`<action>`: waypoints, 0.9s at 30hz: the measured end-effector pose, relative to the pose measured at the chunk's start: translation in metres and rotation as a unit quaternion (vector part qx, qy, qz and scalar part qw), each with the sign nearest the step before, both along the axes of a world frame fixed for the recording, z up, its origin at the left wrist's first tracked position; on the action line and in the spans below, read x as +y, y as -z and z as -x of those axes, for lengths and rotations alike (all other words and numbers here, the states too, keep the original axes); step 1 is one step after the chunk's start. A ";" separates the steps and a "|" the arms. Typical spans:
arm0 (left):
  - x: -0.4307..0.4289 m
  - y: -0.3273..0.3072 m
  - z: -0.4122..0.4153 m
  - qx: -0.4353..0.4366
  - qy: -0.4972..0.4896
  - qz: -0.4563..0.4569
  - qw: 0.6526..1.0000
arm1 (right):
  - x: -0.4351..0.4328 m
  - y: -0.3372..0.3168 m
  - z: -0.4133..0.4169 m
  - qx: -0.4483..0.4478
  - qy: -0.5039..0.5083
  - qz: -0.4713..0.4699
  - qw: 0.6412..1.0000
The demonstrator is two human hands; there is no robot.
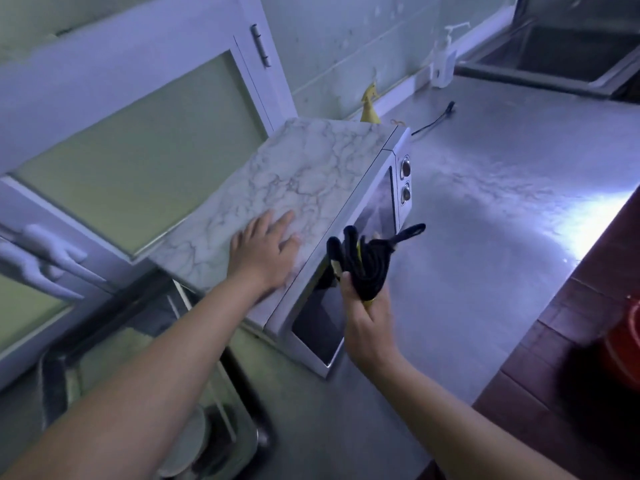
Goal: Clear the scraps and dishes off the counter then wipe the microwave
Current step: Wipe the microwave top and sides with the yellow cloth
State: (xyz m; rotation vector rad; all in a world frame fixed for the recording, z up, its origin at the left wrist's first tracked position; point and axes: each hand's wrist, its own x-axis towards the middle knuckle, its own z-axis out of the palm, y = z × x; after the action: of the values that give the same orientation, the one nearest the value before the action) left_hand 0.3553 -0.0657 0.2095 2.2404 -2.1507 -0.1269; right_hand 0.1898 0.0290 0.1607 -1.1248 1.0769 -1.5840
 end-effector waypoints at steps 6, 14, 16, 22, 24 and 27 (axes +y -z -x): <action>0.003 0.005 0.000 0.025 0.018 0.070 0.997 | -0.001 0.019 -0.066 0.090 0.037 -0.018 0.995; -0.003 0.012 -0.002 0.044 0.017 0.087 0.995 | -0.009 0.026 -0.054 -0.162 -0.071 -0.100 0.979; -0.003 0.012 -0.003 0.047 0.014 0.093 0.994 | -0.010 0.022 -0.066 -0.145 -0.011 -0.093 0.985; -0.001 0.013 -0.002 0.046 0.008 0.098 0.994 | -0.016 0.057 -0.079 0.022 0.106 0.044 0.993; 0.000 0.013 -0.001 0.046 0.004 0.095 0.994 | -0.024 0.081 -0.075 0.059 0.106 0.089 0.989; 0.001 0.013 0.000 0.048 -0.002 0.095 0.994 | -0.035 0.113 -0.069 0.088 0.109 0.126 0.982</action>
State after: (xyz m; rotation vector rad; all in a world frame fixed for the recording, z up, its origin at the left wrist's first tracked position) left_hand 0.3548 -0.0652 0.1963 2.0894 -2.0161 -0.0274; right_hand 0.2591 -0.0055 0.0481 -1.3744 1.1701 -1.8613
